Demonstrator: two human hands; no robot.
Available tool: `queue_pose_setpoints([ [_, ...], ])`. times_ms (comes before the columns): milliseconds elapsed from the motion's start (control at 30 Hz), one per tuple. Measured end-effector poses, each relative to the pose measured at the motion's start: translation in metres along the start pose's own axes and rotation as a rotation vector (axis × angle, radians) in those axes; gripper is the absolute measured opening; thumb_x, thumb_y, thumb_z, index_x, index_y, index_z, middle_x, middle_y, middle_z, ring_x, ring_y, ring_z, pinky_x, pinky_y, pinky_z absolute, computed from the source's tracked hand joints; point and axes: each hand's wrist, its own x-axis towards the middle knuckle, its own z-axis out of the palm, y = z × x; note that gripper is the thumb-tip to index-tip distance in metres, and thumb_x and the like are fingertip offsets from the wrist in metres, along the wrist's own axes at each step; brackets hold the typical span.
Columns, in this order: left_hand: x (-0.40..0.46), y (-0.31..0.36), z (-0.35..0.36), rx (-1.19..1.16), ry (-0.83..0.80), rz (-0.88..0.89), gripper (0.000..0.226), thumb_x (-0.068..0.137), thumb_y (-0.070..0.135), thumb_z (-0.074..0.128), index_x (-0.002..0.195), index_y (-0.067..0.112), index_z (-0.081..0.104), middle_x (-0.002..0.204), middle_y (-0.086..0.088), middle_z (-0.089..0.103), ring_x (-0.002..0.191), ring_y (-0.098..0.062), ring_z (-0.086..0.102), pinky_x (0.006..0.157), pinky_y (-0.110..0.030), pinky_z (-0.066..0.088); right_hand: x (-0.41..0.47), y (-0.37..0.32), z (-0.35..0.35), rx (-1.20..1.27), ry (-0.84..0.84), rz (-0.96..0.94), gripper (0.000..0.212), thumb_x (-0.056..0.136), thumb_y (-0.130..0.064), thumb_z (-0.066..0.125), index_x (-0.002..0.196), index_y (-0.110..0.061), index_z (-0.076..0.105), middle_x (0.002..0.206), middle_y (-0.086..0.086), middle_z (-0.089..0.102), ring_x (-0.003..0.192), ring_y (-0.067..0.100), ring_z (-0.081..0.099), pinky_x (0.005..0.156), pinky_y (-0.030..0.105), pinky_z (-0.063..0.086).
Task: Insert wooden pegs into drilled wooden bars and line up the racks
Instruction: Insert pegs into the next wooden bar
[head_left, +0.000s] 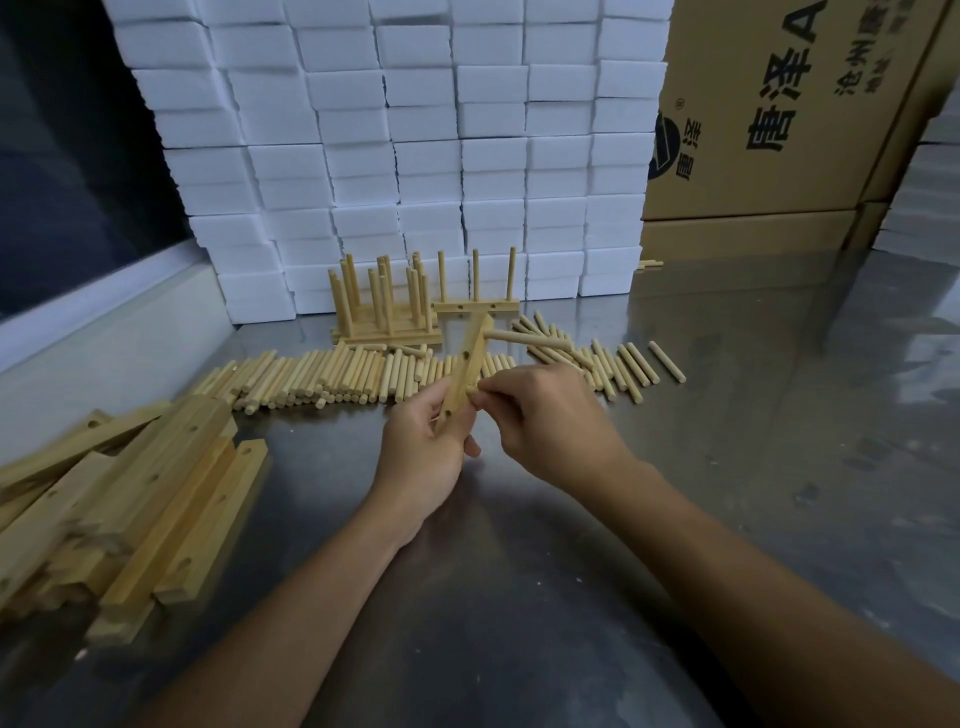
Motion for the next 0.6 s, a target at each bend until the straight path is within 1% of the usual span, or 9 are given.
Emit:
queue_pose_setpoints([
  [67, -0.0008, 0.0002, 0.0012, 0.053, -0.007, 0.021, 0.024, 0.101, 0.016, 0.054, 0.097, 0.033, 0.069, 0.062, 0.005, 0.058, 0.061, -0.009, 0.058, 0.058, -0.023, 0.041, -0.0011, -0.0019, 0.0008, 0.000, 0.005, 0.016, 0.026, 0.100, -0.019, 0.052, 0.092, -0.009, 0.075, 0.078, 0.005, 0.071, 0.070, 0.023, 0.061, 0.067, 0.040, 0.050],
  [167, -0.0017, 0.0007, 0.0022, 0.100, -0.001, 0.041, 0.023, 0.101, 0.016, 0.053, 0.094, 0.032, 0.068, 0.063, 0.002, 0.060, 0.062, -0.008, 0.059, 0.059, -0.025, 0.041, -0.0019, -0.0036, 0.0033, 0.007, 0.039, 0.053, 0.024, 0.099, -0.017, 0.054, 0.089, -0.008, 0.074, 0.073, 0.006, 0.069, 0.062, 0.021, 0.056, 0.061, 0.035, 0.046],
  [233, -0.0022, 0.0022, 0.0020, 0.127, -0.002, 0.058, 0.021, 0.101, 0.014, 0.053, 0.097, 0.029, 0.068, 0.066, 0.002, 0.061, 0.062, -0.006, 0.059, 0.060, -0.022, 0.043, -0.0012, -0.0048, 0.0059, 0.048, 0.048, 0.130, 0.025, 0.098, -0.017, 0.056, 0.083, -0.007, 0.073, 0.066, 0.005, 0.065, 0.056, 0.017, 0.051, 0.058, 0.032, 0.045],
  [300, -0.0024, 0.0036, 0.0019, 0.155, -0.009, 0.077, 0.019, 0.100, 0.012, 0.053, 0.103, 0.024, 0.068, 0.066, 0.006, 0.060, 0.061, -0.003, 0.059, 0.059, -0.016, 0.044, 0.0012, -0.0060, 0.0084, 0.175, 0.040, 0.287, 0.028, 0.097, -0.019, 0.059, 0.076, -0.006, 0.073, 0.060, 0.004, 0.063, 0.049, 0.011, 0.048, 0.051, 0.024, 0.043],
  [333, -0.0027, 0.0041, 0.0019, 0.171, -0.010, 0.086, 0.019, 0.100, 0.011, 0.054, 0.106, 0.022, 0.068, 0.066, 0.008, 0.059, 0.061, -0.002, 0.059, 0.057, -0.013, 0.044, 0.0030, -0.0054, 0.0089, 0.267, 0.026, 0.388, 0.030, 0.098, -0.021, 0.060, 0.075, -0.007, 0.074, 0.061, 0.006, 0.066, 0.047, 0.009, 0.049, 0.049, 0.022, 0.044],
  [400, -0.0032, 0.0050, 0.0017, 0.195, -0.014, 0.100, 0.020, 0.099, 0.009, 0.054, 0.109, 0.020, 0.068, 0.070, 0.008, 0.061, 0.060, -0.003, 0.059, 0.056, -0.012, 0.045, 0.0053, -0.0033, 0.0085, 0.472, -0.011, 0.583, 0.030, 0.098, -0.025, 0.061, 0.073, -0.014, 0.075, 0.062, 0.001, 0.070, 0.044, 0.002, 0.052, 0.046, 0.022, 0.043],
  [433, -0.0034, 0.0056, 0.0017, 0.199, -0.020, 0.103, 0.021, 0.099, 0.009, 0.054, 0.110, 0.021, 0.068, 0.072, 0.005, 0.063, 0.060, -0.004, 0.059, 0.056, -0.014, 0.046, 0.0054, -0.0028, 0.0077, 0.547, -0.022, 0.634, 0.030, 0.098, -0.025, 0.061, 0.072, -0.018, 0.074, 0.061, -0.004, 0.070, 0.044, -0.002, 0.054, 0.048, 0.021, 0.043],
  [500, -0.0033, 0.0060, 0.0022, 0.188, -0.025, 0.092, 0.019, 0.100, 0.012, 0.054, 0.107, 0.022, 0.069, 0.075, -0.001, 0.066, 0.061, -0.006, 0.061, 0.056, -0.016, 0.048, 0.0040, -0.0043, 0.0070, 0.562, 0.006, 0.610, 0.025, 0.096, -0.024, 0.063, 0.073, -0.020, 0.073, 0.060, -0.008, 0.069, 0.051, -0.005, 0.059, 0.054, 0.021, 0.045],
  [600, -0.0028, 0.0054, 0.0030, 0.136, -0.014, 0.047, 0.017, 0.100, 0.015, 0.054, 0.103, 0.022, 0.069, 0.073, -0.002, 0.067, 0.056, -0.007, 0.060, 0.052, -0.019, 0.044, -0.0002, -0.0076, 0.0060, 0.273, 0.070, 0.355, 0.010, 0.089, -0.018, 0.067, 0.082, -0.014, 0.073, 0.070, -0.005, 0.070, 0.063, 0.007, 0.063, 0.063, 0.028, 0.055],
])
